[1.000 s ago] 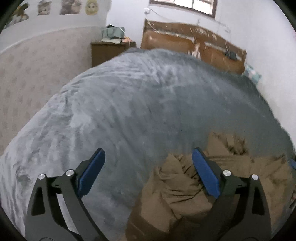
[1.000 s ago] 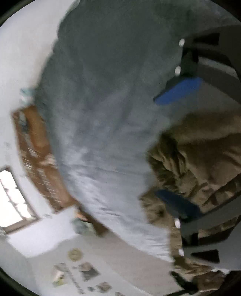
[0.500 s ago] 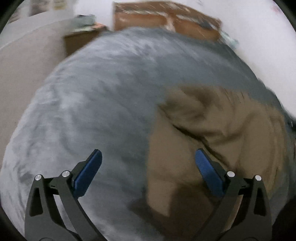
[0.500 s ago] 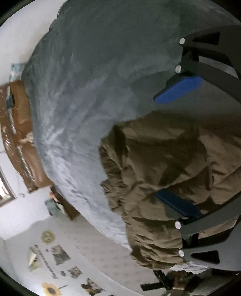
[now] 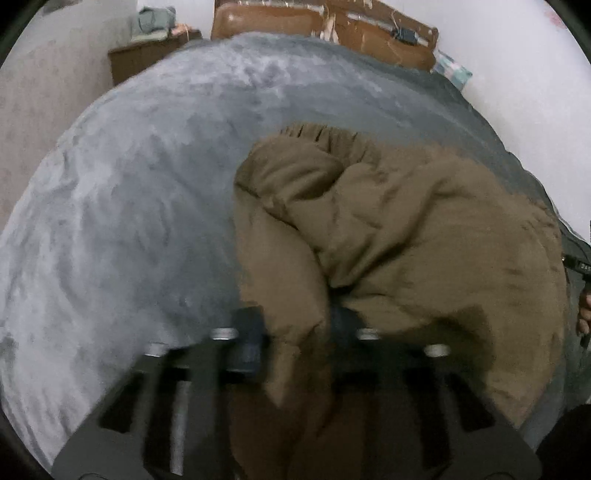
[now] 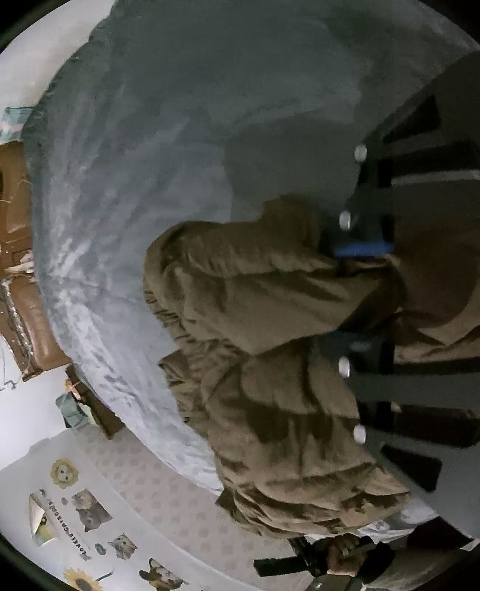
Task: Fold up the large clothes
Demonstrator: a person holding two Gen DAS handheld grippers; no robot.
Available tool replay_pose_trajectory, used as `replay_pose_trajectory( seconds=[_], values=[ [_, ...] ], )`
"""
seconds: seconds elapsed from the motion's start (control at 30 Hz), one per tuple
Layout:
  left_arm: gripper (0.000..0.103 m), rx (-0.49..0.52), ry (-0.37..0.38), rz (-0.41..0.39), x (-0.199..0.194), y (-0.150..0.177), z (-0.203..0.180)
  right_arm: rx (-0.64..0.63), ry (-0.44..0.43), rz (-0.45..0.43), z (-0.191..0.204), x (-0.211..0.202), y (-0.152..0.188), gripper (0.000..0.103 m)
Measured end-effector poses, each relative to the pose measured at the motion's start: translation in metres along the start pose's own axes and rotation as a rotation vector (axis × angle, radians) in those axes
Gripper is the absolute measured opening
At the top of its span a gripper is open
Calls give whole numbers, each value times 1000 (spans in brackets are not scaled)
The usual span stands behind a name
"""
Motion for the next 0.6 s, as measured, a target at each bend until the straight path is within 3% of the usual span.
replay_pose_trajectory(
  seconds=[0.17, 0.27, 0.37, 0.47, 0.6],
  values=[
    [6, -49, -94, -227, -63, -30, 10, 3, 0, -204, 9, -52, -27, 18],
    [6, -1, -197, -371, -100, -53, 3, -7, 2, -370, 20, -87, -45, 18],
    [5, 33, -274, -465, -119, -71, -7, 8, 24, -474, 26, -100, -59, 18],
    [6, 13, -302, -461, -110, -89, -3, -9, 81, -512, 31, -89, -76, 18],
    [6, -4, -332, -353, -55, -101, 4, -22, 138, -478, 28, -42, -99, 18]
  ],
)
Point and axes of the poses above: each gripper's, at about its wrist camera, not at the fingertips, and x roughly the way its jaws point, z to its left, y to its underside, the point moved 6 cm from there along x, roughly the way its jaws point, and after that the axes turned 13 degrees about x, right-handed, at the moved point
